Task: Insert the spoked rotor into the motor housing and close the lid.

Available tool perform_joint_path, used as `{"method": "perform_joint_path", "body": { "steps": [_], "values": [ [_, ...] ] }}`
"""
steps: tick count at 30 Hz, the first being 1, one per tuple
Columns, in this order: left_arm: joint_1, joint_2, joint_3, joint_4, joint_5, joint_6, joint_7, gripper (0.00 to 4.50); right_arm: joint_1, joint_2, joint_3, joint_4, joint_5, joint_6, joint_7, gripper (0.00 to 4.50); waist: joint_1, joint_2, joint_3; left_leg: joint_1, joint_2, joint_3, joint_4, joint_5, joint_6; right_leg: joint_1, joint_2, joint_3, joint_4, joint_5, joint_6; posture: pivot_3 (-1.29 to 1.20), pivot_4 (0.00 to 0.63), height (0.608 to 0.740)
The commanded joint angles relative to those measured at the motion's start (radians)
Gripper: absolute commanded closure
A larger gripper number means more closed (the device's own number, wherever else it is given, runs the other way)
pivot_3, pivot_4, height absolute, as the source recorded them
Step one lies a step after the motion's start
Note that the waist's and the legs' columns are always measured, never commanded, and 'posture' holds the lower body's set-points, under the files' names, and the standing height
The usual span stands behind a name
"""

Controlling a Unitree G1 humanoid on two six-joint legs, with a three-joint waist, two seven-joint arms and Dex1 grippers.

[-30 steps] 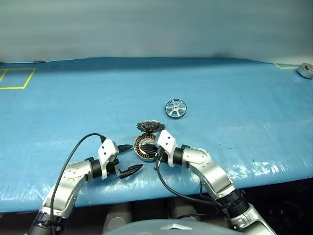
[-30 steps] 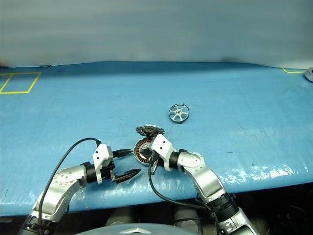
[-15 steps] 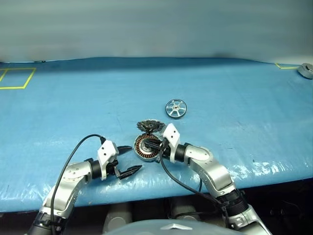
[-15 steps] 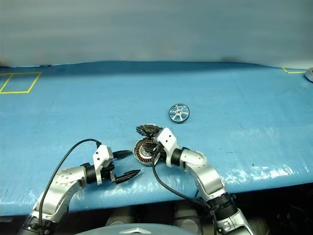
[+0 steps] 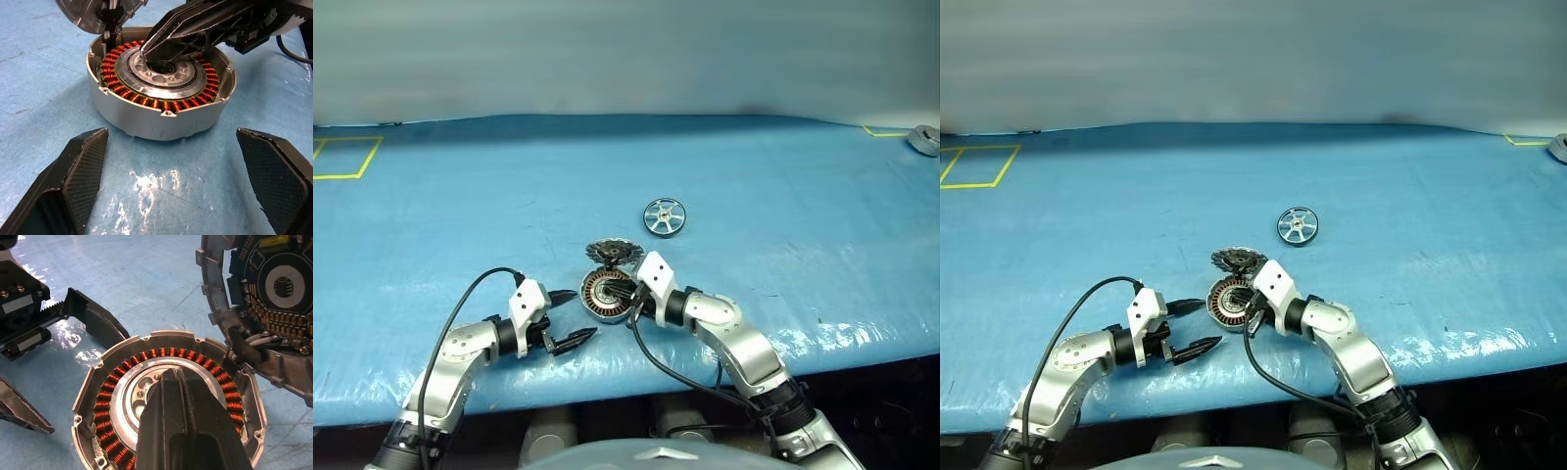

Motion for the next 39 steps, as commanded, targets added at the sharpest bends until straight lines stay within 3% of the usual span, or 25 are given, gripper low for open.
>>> {"method": "perform_joint_path", "body": {
  "steps": [1, 7, 11, 17, 23, 26, 33, 39],
  "values": [
    [-0.009, -0.003, -0.003, -0.003, -0.001, -0.023, -0.011, 0.0, -0.002, -0.008, 0.037, -0.02, -0.019, -0.016, 0.022, 4.46, 0.0, 0.0, 0.0, 0.0, 0.0, 0.0, 0.0, 0.0, 0.0, 0.0, 0.0, 0.0, 0.0, 0.0, 0.0, 0.0, 0.15, 0.74],
    [-0.007, -0.004, -0.002, 0.011, 0.002, -0.036, -0.016, 0.0, -0.014, -0.029, 0.067, -0.003, -0.062, -0.018, 0.023, 4.46, -0.001, 0.0, 0.0, 0.001, 0.0, 0.0, 0.0, 0.0, 0.0, 0.0, 0.0, 0.0, 0.0, 0.0, 0.0, 0.0, 0.15, 0.74],
    [0.006, -0.003, -0.003, -0.019, -0.005, -0.027, -0.014, 0.0, 0.022, -0.006, -0.021, -0.066, 0.009, 0.018, -0.013, 4.46, 0.004, 0.0, 0.0, 0.0, 0.0, 0.0, 0.0, 0.0, 0.0, 0.0, 0.0, 0.0, 0.0, 0.0, 0.0, 0.0, 0.15, 0.74],
    [0.015, -0.008, 0.001, -0.091, -0.027, 0.012, 0.005, 0.0, 0.132, -0.093, -0.148, -0.287, 0.114, 0.111, -0.005, 4.46, 0.008, -0.001, 0.001, -0.001, -0.001, 0.0, 0.0, 0.0, 0.0, 0.0, -0.001, 0.0, -0.001, 0.0, 0.0, 0.0, 0.15, 0.74],
    [-0.026, -0.029, -0.006, -0.119, -0.042, 0.069, 0.035, 0.0, 0.156, -0.163, -0.276, -0.323, 0.004, 0.122, -0.17, 4.46, 0.008, -0.001, 0.002, -0.001, -0.001, 0.0, 0.001, 0.0, 0.0, 0.0, -0.001, 0.0, 0.0, -0.001, 0.001, 0.0, 0.15, 0.74],
    [-0.037, -0.041, -0.015, -0.12, -0.037, 0.076, 0.043, 0.0, 0.08, -0.174, -0.257, -0.284, -0.101, 0.108, -0.249, 3.89, 0.003, -0.002, 0.002, -0.001, -0.001, 0.001, 0.002, 0.0, 0.0, 0.0, -0.001, 0.0, 0.0, -0.001, 0.002, 0.0, 0.15, 0.74],
    [-0.041, -0.057, -0.025, -0.119, -0.033, 0.079, 0.056, 0.0, -0.191, -0.232, -0.172, -0.164, -0.204, 0.225, -0.204, 1.67, 0.005, -0.001, 0.003, -0.001, -0.001, 0.002, 0.0, 0.0, 0.0, 0.0, 0.0, 0.001, -0.001, 0.001, -0.002, 0.0, 0.15, 0.74],
    [-0.026, -0.04, -0.003, -0.105, -0.032, 0.06, 0.054, 0.0, -0.419, -0.289, -0.056, 0.07, -0.309, 0.214, -0.126, 1.67, 0.004, -0.001, 0.004, -0.002, -0.002, 0.002, 0.0, -0.001, 0.001, -0.001, 0.0, 0.001, -0.001, 0.002, -0.003, 0.0, 0.15, 0.74]
  ]
}}
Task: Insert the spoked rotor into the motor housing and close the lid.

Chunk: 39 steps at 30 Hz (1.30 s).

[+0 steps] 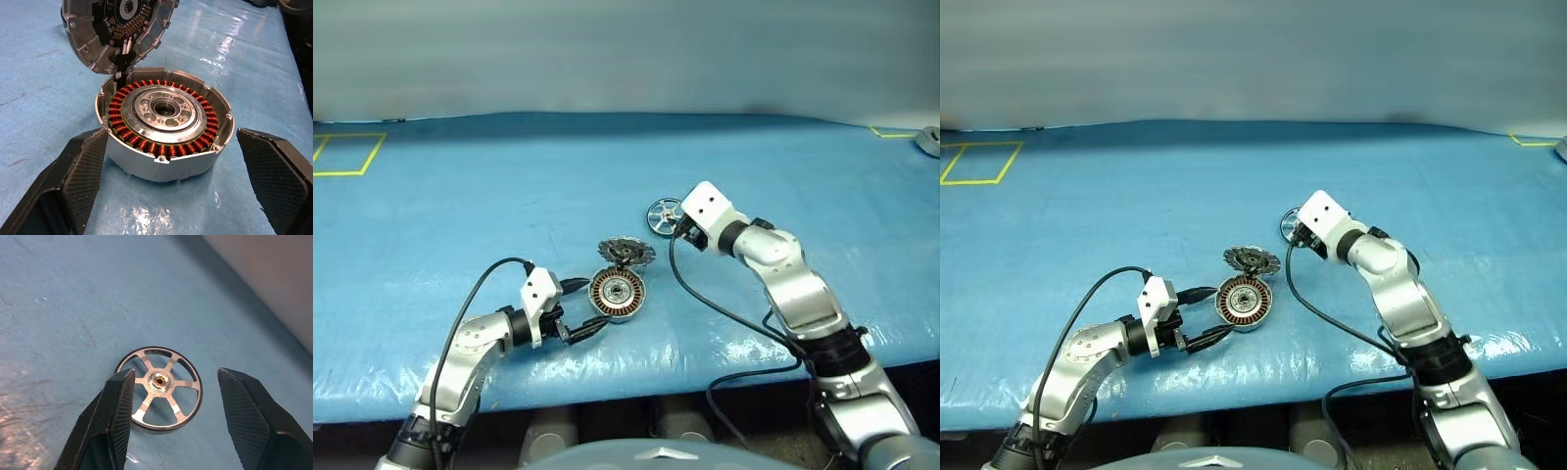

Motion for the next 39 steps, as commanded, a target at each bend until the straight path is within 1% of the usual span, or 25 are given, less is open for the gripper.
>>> {"method": "perform_joint_path", "body": {
  "steps": [1, 3, 7, 8, 9, 10, 12, 15, 18, 21, 24, 27, 30, 34, 39],
  "values": [
    [0.014, 0.024, 0.016, -0.016, 0.002, -0.022, -0.012, 0.0, -0.113, -0.025, 0.066, 0.133, -0.08, -0.04, 0.042, 1.67, -0.002, 0.0, 0.0, 0.0, 0.0, 0.0, 0.0, 0.0, 0.0, 0.0, 0.0, 0.0, 0.0, 0.0, 0.0, 0.0, 0.15, 0.74],
    [0.025, 0.041, 0.024, -0.014, 0.002, -0.031, -0.02, 0.0, -0.172, -0.022, 0.11, 0.217, -0.116, -0.066, 0.064, 1.67, -0.005, 0.0, 0.001, 0.0, 0.0, 0.0, 0.0, 0.0, 0.0, 0.0, 0.0, 0.0, 0.0, 0.0, 0.0, 0.0, 0.15, 0.74],
    [0.055, 0.069, 0.051, -0.031, -0.01, -0.038, -0.03, 0.0, -0.26, -0.002, 0.187, 0.364, -0.137, -0.129, 0.181, 1.67, -0.009, 0.0, 0.002, 0.0, 0.0, 0.001, -0.001, 0.0, 0.0, -0.001, 0.0, 0.0, 0.0, 0.0, 0.0, 0.0, 0.15, 0.74],
    [0.065, 0.077, 0.055, -0.035, -0.007, -0.041, -0.03, 0.0, -0.278, 0.01, 0.194, 0.407, -0.142, -0.142, 0.193, 1.67, -0.011, 0.001, 0.003, 0.0, 0.0, 0.001, -0.001, 0.0, 0.0, -0.001, 0.0, 0.0, 0.0, 0.0, 0.0, 0.0, 0.15, 0.74],
    [0.073, 0.084, 0.058, -0.038, -0.001, -0.047, -0.029, 0.0, -0.298, 0.027, 0.192, 0.444, -0.131, -0.092, 0.216, 1.67, -0.013, 0.001, 0.003, 0.0, 0.001, 0.0, -0.001, 0.0, 0.0, -0.001, 0.0, 0.0, 0.0, 0.0, 0.0, 0.0, 0.15, 0.74],
    [0.08, 0.09, 0.063, -0.036, 0.005, -0.054, -0.024, 0.0, -0.311, 0.031, 0.196, 0.464, -0.13, -0.147, 0.23, 1.67, -0.014, 0.001, 0.004, 0.0, 0.001, 0.0, -0.001, 0.0, 0.0, -0.001, 0.0, 0.0, 0.0, 0.0, 0.0, 0.0, 0.15, 0.74],
    [0.09, 0.094, 0.074, -0.031, 0.008, -0.064, -0.015, 0.0, -0.34, 0.049, 0.199, 0.494, -0.155, -0.177, 0.209, 1.67, -0.014, 0.001, 0.005, 0.0, 0.001, 0.0, -0.001, 0.0, 0.0, -0.001, 0.0, 0.0, 0.0, 0.0, 0.0, 0.0, 0.15, 0.74],
    [0.097, 0.094, 0.084, -0.024, 0.006, -0.07, -0.008, 0.0, -0.368, 0.064, 0.221, 0.509, -0.186, -0.209, 0.23, 1.67, -0.014, 0.002, 0.006, -0.001, 0.0, 0.0, -0.001, 0.0, 0.0, -0.002, 0.0, 0.0, 0.0, 0.0, 0.0, 0.0, 0.15, 0.74],
    [0.101, 0.087, 0.074, -0.018, 0.017, -0.081, -0.003, 0.0, -0.394, 0.074, 0.251, 0.567, -0.239, -0.243, 0.224, 1.67, -0.015, 0.002, 0.006, 0.0, 0.0, 0.0, -0.001, 0.0, 0.0, -0.002, 0.0, 0.0, 0.0, 0.0, 0.0, 0.0, 0.15, 0.74],
    [0.103, 0.067, 0.061, -0.024, 0.02, -0.085, 0.008, 0.0, -0.413, 0.085, 0.252, 0.626, -0.246, -0.257, 0.249, 1.67, -0.014, 0.002, 0.006, 0.0, 0.0, 0.0, -0.001, 0.0, 0.0, -0.001, 0.0, -0.001, 0.001, 0.0, 0.0, 0.0, 0.15, 0.74],
    [0.11, 0.062, 0.05, -0.025, 0.025, -0.091, 0.006, 0.0, -0.417, 0.084, 0.254, 0.654, -0.259, -0.269, 0.273, 1.67, -0.015, 0.002, 0.006, 0.0, 0.0, 0.0, -0.001, 0.0, 0.0, -0.001, -0.001, -0.001, 0.001, 0.0, 0.0, 0.0, 0.15, 0.74],
    [0.111, 0.062, 0.049, -0.01, 0.027, -0.099, 0.004, 0.0, -0.409, 0.065, 0.254, 0.636, -0.258, -0.292, 0.323, 1.67, -0.015, 0.002, 0.006, 0.0, 0.0, 0.0, -0.001, 0.0, 0.0, -0.001, 0.0, -0.001, 0.001, 0.0, 0.001, 0.0, 0.15, 0.74],
    [0.111, 0.063, 0.047, -0.004, 0.029, -0.104, 0.0, 0.0, -0.407, 0.057, 0.255, 0.64, -0.272, -0.313, 0.336, 1.67, -0.015, 0.002, 0.006, 0.0, 0.0, 0.0, -0.001, 0.0, 0.0, -0.001, 0.0, -0.001, 0.001, 0.0, 0.0, 0.0, 0.15, 0.74],
    [0.104, 0.057, 0.04, 0.002, 0.024, -0.105, -0.008, 0.0, -0.41, 0.064, 0.235, 0.631, -0.251, -0.302, 0.383, 1.67, -0.015, 0.002, 0.006, 0.0, 0.0, 0.0, -0.001, 0.0, 0.0, -0.001, -0.001, -0.001, 0.001, 0.0, 0.001, 0.0, 0.15, 0.74],
    [0.094, 0.056, 0.043, 0.014, 0.023, -0.115, -0.016, 0.0, -0.42, 0.068, 0.237, 0.687, -0.273, -0.31, 0.375, 1.67, -0.015, 0.002, 0.006, 0.0, 0.0, 0.0, -0.001, 0.0, 0.0, -0.001, 0.0, -0.001, 0.001, 0.0, 0.001, 0.0, 0.15, 0.74]
  ]
}}
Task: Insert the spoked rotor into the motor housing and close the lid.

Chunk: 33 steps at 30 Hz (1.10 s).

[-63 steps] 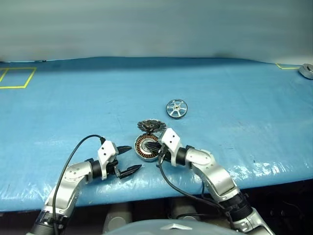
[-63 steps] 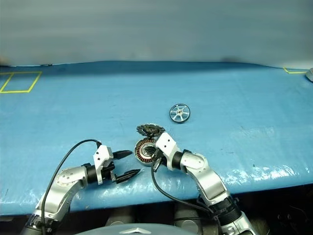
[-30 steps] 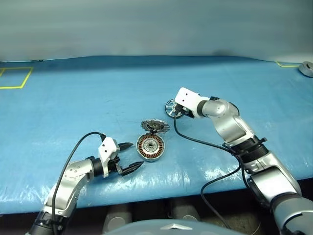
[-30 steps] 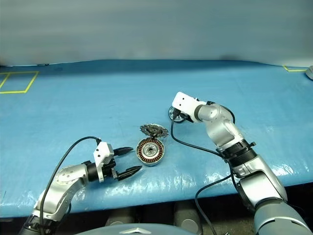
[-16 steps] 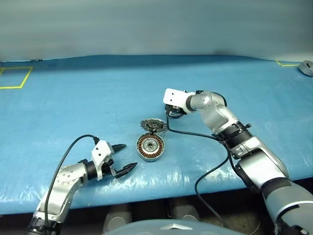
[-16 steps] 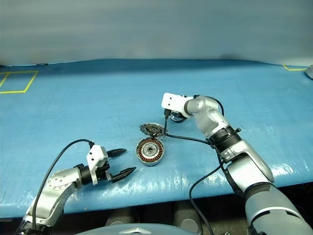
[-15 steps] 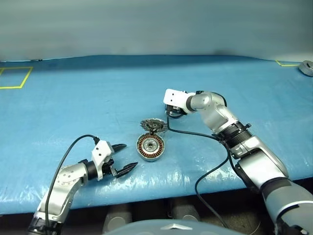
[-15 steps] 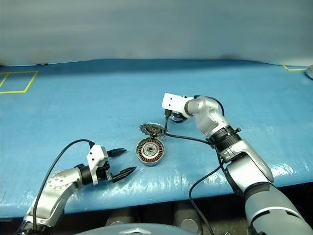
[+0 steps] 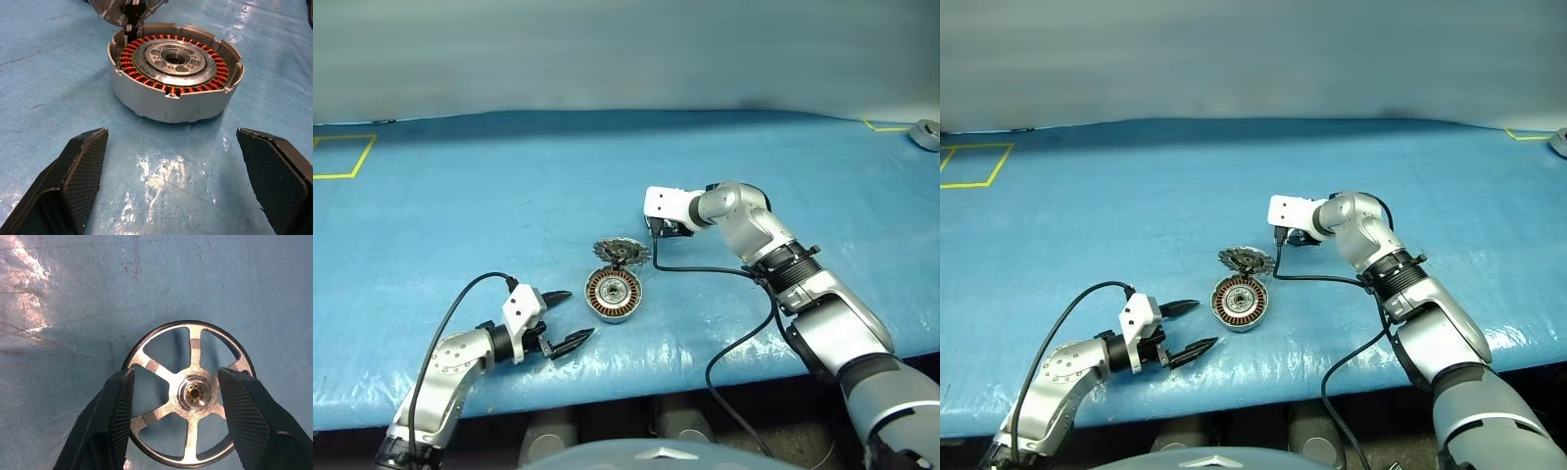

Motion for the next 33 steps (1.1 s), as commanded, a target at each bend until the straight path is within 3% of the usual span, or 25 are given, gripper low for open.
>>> {"method": "perform_joint_path", "body": {
  "steps": [1, 5, 16, 21, 26, 33],
  "values": [
    [-0.01, -0.001, 0.007, -0.002, -0.007, -0.024, -0.01, 0.0, -0.024, 0.001, -0.025, 0.035, -0.013, -0.014, -0.016, 1.67, 0.0, 0.0, 0.0, 0.0, 0.0, 0.0, 0.0, 0.0, 0.0, 0.0, 0.0, 0.0, 0.0, 0.0, 0.0, 0.0, 0.15, 0.74],
    [-0.01, -0.001, 0.012, -0.004, -0.006, -0.033, -0.011, 0.0, -0.052, 0.013, -0.044, 0.085, -0.016, -0.035, -0.058, 1.67, 0.0, 0.0, 0.0, 0.0, 0.0, 0.0, 0.001, 0.0, 0.0, 0.0, 0.0, 0.0, 0.0, 0.0, 0.0, 0.0, 0.15, 0.74],
    [-0.031, -0.011, 0.017, -0.039, -0.027, -0.058, -0.017, 0.0, -0.039, 0.007, -0.023, 0.119, -0.033, -0.049, 0.003, 1.67, 0.0, 0.0, 0.0, 0.0, 0.0, 0.0, 0.0, 0.0, 0.0, 0.0, 0.0, 0.0, 0.0, 0.001, 0.001, 0.0, 0.15, 0.74],
    [-0.036, -0.01, 0.011, -0.035, -0.025, -0.056, -0.015, 0.0, -0.031, 0.003, -0.032, 0.109, -0.034, -0.074, 0.001, 2.71, -0.002, 0.0, 0.0, 0.001, 0.0, 0.0, 0.001, 0.0, 0.0, 0.001, 0.0, 0.0, 0.0, 0.001, 0.001, 0.0, 0.15, 0.74],
    [-0.03, -0.01, 0.005, -0.03, -0.021, -0.054, -0.016, 0.0, -0.014, -0.024, -0.06, 0.052, -0.034, -0.045, 0.001, 2.71, -0.001, 0.0, 0.0, 0.001, 0.0, 0.0, 0.0, 0.0, 0.0, 0.001, 0.0, 0.0, 0.001, 0.001, 0.001, 0.0, 0.15, 0.74],
    [-0.04, -0.011, 0.001, -0.016, -0.02, -0.053, -0.02, 0.0, 0.08, -0.096, -0.142, -0.186, -0.029, 0.097, -0.026, 2.71, 0.006, 0.001, 0.001, -0.001, 0.0, 0.0, 0.0, 0.0, 0.0, 0.0, 0.0, 0.0, 0.0, 0.002, 0.004, 0.0, 0.15, 0.74]
  ]
}}
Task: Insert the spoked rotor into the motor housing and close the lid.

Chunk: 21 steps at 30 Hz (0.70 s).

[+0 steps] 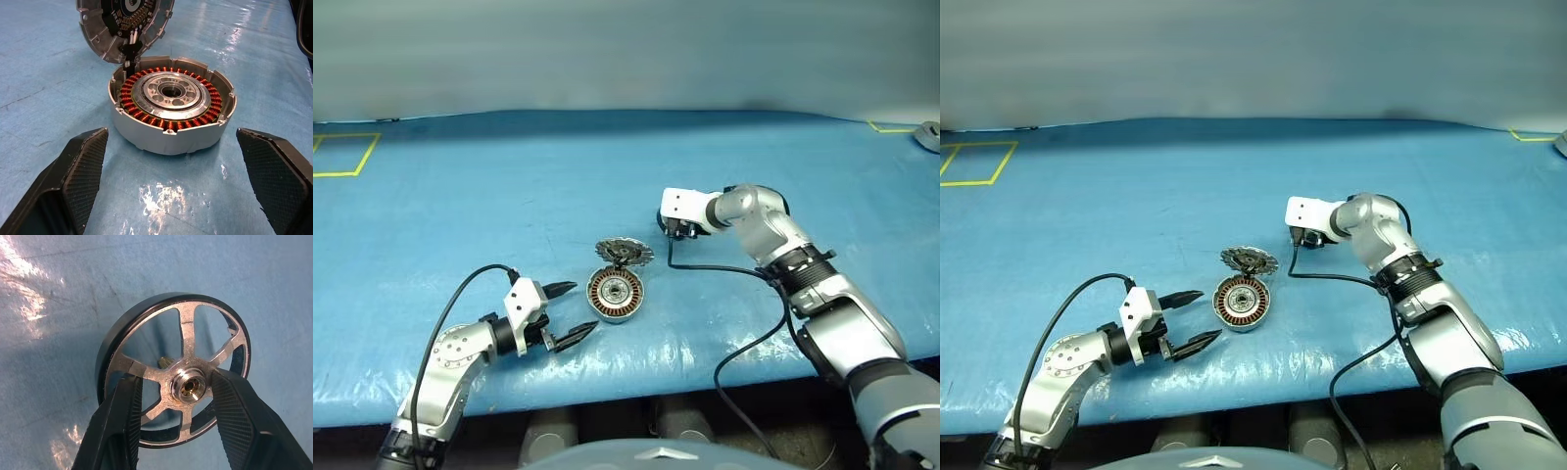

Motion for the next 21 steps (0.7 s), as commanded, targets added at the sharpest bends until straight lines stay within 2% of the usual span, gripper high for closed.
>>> {"method": "perform_joint_path", "body": {
  "steps": [1, 6, 10, 18, 21],
  "values": [
    [-0.013, -0.002, -0.001, -0.004, -0.005, -0.012, -0.01, 0.0, 0.042, -0.033, -0.098, -0.19, 0.01, 0.105, -0.029, 2.71, 0.001, 0.0, 0.0, 0.0, 0.0, 0.0, 0.0, 0.0, 0.0, 0.0, 0.0, 0.0, 0.0, 0.0, 0.0, 0.0, 0.15, 0.74],
    [-0.032, -0.005, -0.011, 0.005, -0.006, -0.007, -0.021, 0.0, 0.19, -0.07, -0.19, -0.488, 0.017, 0.248, -0.049, 2.71, 0.005, 0.0, 0.0, 0.0, 0.0, -0.001, 0.0, 0.0, 0.0, 0.0, 0.001, -0.001, 0.0, 0.0, 0.0, 0.0, 0.15, 0.74],
    [-0.052, -0.007, -0.022, 0.005, -0.008, 0.004, -0.026, 0.0, 0.389, -0.091, -0.324, -0.764, 0.082, 0.346, -0.051, 2.71, 0.017, 0.0, 0.0, -0.001, 0.0, -0.001, 0.0, 0.0, 0.0, 0.0, 0.001, -0.001, 0.0, 0.0, 0.001, 0.0, 0.15, 0.74],
    [-0.101, -0.003, -0.025, 0.034, -0.015, 0.011, -0.05, 0.0, 0.794, 0.04, -0.629, -1.101, 0.372, 0.391, -0.068, 2.71, 0.018, 0.0, 0.0, -0.001, 0.0, -0.003, 0.002, 0.0, 0.0, 0.002, 0.001, -0.002, 0.0, -0.002, 0.002, 0.0, 0.15, 0.74],
    [-0.115, -0.006, -0.036, 0.041, -0.011, 0.016, -0.056, 0.0, 0.899, 0.088, -0.668, -1.171, 0.48, 0.421, -0.061, 2.71, 0.013, 0.0, 0.0, -0.001, 0.0, -0.003, 0.003, 0.0, 0.0, 0.001, 0.001, -0.001, 0.0, -0.002, 0.002, 0.0, 0.15, 0.74]
  ]
}}
